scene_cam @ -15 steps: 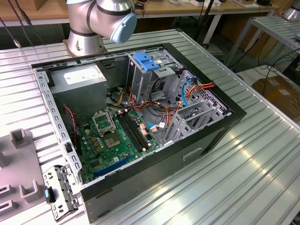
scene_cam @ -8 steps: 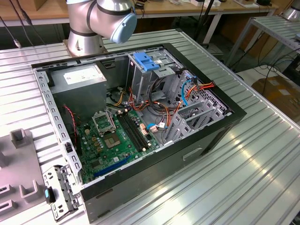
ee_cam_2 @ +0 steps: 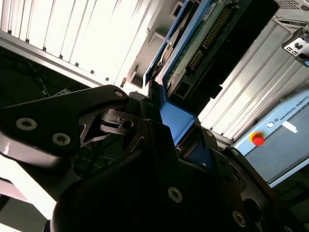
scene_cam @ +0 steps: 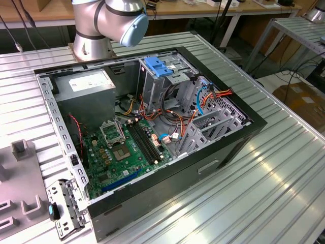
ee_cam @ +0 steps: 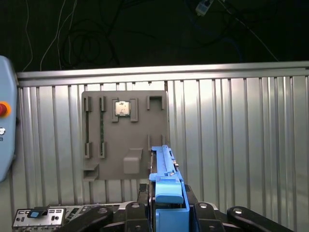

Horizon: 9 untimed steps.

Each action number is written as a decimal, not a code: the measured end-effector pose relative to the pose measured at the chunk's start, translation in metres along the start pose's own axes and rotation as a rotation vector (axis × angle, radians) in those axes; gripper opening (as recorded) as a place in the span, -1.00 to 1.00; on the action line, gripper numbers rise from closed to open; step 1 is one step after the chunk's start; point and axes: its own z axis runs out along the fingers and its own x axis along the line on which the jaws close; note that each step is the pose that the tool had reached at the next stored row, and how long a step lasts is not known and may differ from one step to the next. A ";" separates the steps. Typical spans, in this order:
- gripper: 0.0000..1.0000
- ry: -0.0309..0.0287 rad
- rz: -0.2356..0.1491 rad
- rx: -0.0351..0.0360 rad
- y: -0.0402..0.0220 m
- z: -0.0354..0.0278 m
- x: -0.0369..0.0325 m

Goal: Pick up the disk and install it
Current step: 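Pick up the disk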

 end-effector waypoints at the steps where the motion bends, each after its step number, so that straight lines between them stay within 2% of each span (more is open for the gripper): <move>1: -0.25 0.0000 0.000 0.0000 -0.0008 0.0000 0.0000; 9: -0.25 0.0000 0.000 0.0000 -0.0072 0.0000 -0.0004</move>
